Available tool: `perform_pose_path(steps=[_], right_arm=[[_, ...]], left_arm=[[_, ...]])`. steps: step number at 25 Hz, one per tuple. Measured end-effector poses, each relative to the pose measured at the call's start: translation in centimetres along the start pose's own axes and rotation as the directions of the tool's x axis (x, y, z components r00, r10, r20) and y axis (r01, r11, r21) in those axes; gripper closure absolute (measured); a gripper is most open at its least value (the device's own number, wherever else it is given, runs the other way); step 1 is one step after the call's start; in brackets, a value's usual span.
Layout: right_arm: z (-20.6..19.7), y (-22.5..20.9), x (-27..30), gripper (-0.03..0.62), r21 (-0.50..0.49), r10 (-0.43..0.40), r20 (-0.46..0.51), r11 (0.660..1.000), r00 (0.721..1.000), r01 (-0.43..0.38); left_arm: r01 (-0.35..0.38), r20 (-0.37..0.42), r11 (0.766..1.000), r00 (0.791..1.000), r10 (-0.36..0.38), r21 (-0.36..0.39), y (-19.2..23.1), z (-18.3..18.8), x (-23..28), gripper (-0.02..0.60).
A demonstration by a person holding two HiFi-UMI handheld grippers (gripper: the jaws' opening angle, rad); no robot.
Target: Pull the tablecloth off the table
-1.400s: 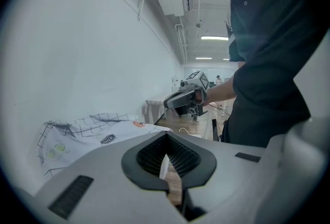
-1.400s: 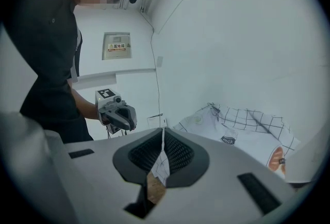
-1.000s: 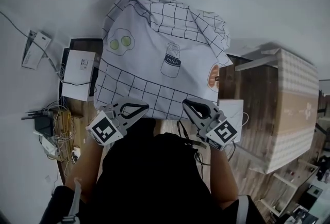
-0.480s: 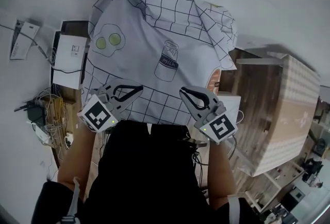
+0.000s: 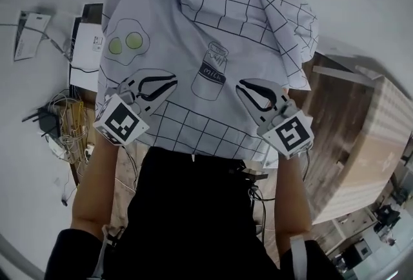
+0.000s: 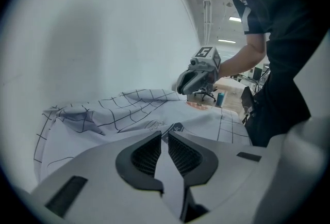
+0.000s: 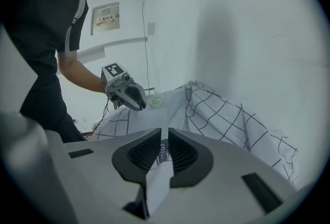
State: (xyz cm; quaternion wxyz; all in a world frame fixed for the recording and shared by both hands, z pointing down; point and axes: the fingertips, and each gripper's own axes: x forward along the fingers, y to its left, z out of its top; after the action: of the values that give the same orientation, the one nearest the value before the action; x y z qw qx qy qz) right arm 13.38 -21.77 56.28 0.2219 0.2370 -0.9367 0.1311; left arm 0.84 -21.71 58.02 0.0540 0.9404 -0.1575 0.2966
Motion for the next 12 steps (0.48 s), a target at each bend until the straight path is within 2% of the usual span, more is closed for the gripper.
perform_pose_path(steps=[2,3,5,12], right_arm=[[-0.8,-0.8,0.7,0.551,-0.003,0.01,-0.027,1.0,1.0,-0.01],[-1.2,-1.0,1.1,0.515,0.004,0.016,-0.041,1.0,0.999,-0.016],[-2.2,-1.3,2.0,0.451,0.022,0.028,-0.069,0.999,0.997,-0.027],[-6.2,-1.7,4.2,0.325,0.031,0.03,-0.168,0.999,0.985,-0.025]], left_arm=[[-0.002,-0.035,1.0,0.999,0.002,-0.01,0.8,-0.8,0.7,0.49],[0.003,-0.046,1.0,0.999,-0.004,-0.013,1.1,-1.1,1.0,0.463],[0.015,-0.057,1.0,0.998,-0.016,-0.008,1.6,-1.5,1.7,0.431],[0.058,-0.163,0.997,0.985,-0.049,0.046,2.1,-3.9,4.4,0.319]])
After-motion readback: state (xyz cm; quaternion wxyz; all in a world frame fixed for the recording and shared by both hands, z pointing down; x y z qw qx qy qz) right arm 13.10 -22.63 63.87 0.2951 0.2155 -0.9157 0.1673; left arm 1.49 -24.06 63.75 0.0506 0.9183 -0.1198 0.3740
